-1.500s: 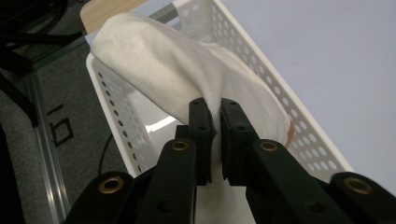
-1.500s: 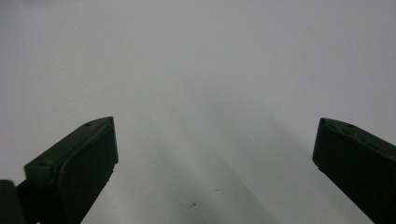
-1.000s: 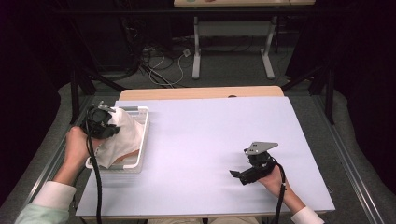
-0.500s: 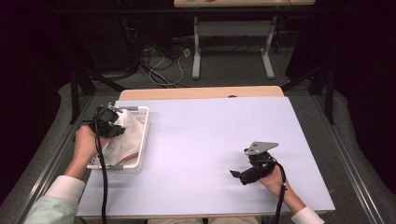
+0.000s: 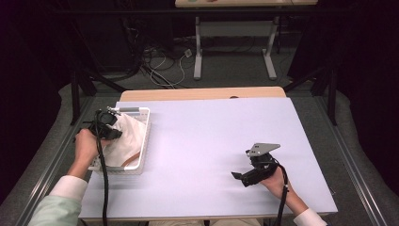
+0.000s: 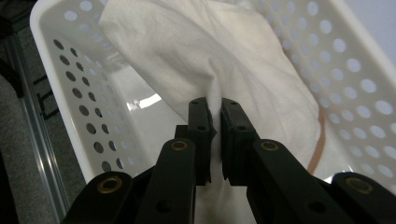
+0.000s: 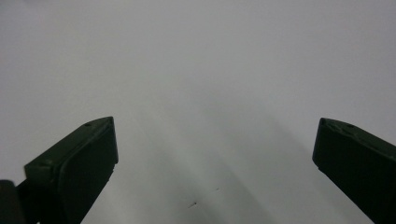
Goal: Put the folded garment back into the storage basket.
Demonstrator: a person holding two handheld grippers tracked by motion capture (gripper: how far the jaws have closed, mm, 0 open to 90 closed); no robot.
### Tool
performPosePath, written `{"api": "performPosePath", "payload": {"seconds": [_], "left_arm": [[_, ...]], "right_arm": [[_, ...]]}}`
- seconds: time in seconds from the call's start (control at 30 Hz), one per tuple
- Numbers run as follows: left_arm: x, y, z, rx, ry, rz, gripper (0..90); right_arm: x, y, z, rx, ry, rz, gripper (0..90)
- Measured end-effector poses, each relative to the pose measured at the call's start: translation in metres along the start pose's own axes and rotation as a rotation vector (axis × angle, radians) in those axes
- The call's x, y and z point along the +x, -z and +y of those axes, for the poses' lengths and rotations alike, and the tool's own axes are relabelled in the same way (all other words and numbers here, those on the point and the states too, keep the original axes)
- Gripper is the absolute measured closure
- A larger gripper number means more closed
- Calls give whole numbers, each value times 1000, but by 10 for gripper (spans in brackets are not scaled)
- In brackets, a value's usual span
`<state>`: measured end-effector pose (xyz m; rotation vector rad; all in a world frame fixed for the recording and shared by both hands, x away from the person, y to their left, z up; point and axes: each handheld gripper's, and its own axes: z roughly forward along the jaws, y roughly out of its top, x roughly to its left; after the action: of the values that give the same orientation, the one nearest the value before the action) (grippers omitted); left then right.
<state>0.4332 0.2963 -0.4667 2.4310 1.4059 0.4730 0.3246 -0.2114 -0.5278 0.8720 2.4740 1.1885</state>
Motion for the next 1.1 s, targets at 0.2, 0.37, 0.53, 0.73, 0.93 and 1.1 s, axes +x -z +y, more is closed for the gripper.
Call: {"api": "performPosePath", "payload": {"seconds": [0.2, 0.37, 0.53, 0.73, 0.93, 1.1], "left_arm": [[7, -13, -6, 40, 55, 19, 839], [13, -23, -10, 69, 100, 28, 835], [13, -32, -12, 86, 117, 36, 833], [16, -38, -12, 90, 145, 36, 832], [18, -42, -13, 104, 148, 56, 828], [17, -45, -13, 110, 154, 83, 823]], "right_arm": [[-1, 0, 0, 0, 3, -1, 0], [1, 2, 0, -4, -2, 1, 0], [-1, 2, -1, -4, -7, 4, 0], [-1, 2, -1, -1, -3, 9, 0], [1, 2, 0, -1, -6, 15, 0], [3, 0, 1, 3, -2, 20, 0]]}}
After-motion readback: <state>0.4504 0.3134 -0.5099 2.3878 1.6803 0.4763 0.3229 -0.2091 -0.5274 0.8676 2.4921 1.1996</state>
